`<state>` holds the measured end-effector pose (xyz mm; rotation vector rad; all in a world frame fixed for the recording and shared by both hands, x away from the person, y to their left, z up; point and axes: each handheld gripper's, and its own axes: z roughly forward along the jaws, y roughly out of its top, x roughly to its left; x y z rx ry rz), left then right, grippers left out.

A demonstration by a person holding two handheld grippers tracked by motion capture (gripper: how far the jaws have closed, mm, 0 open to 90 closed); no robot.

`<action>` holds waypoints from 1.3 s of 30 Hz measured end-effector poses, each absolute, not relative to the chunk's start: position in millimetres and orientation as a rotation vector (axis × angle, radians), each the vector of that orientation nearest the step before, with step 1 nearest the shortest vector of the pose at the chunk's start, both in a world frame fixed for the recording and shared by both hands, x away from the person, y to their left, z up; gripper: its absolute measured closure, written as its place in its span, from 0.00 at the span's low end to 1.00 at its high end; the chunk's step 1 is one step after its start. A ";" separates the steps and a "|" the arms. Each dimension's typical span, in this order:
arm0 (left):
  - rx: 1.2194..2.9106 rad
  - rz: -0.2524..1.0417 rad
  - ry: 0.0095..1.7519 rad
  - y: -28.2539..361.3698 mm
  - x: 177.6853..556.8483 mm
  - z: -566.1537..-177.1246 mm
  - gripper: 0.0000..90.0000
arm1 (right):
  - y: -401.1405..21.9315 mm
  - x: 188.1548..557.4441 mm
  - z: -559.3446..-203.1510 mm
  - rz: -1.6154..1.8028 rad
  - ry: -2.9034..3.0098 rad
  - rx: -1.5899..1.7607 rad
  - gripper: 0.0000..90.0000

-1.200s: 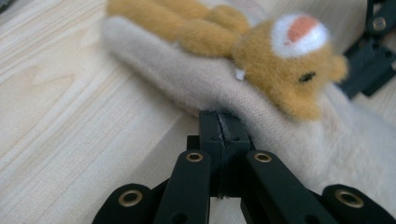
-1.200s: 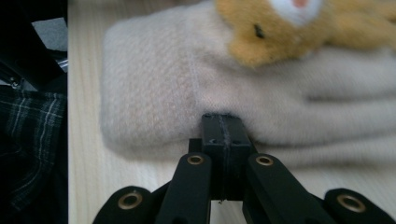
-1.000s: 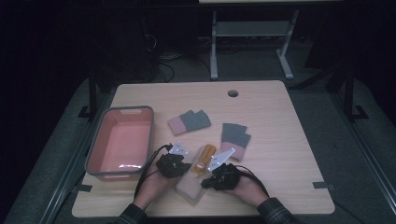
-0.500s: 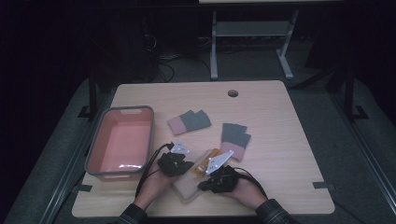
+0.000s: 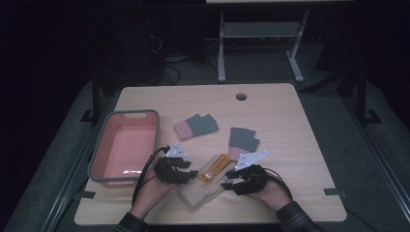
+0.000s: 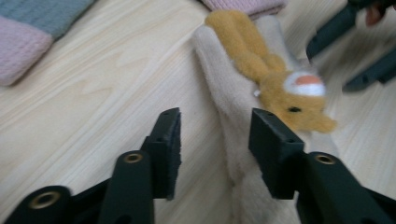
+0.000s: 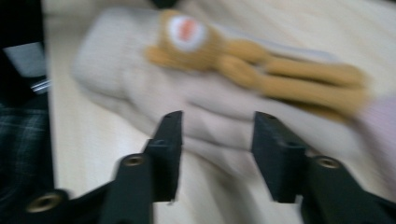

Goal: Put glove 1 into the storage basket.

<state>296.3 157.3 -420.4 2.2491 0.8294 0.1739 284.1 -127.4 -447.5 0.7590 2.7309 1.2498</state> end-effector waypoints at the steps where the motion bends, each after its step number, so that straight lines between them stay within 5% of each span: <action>1: 2.254 0.174 0.824 158.6 295.6 -419.2 0.50 | -135.0 285.2 -447.3 1.241 2.710 0.792 0.51; 14: 2.283 0.092 0.691 147.9 277.9 -421.8 0.17 | -215.9 298.8 -461.4 1.091 2.470 1.116 0.15; 39: 2.446 0.154 0.611 106.0 274.3 -462.2 0.15 | -221.7 315.2 -482.4 1.009 2.371 1.194 0.05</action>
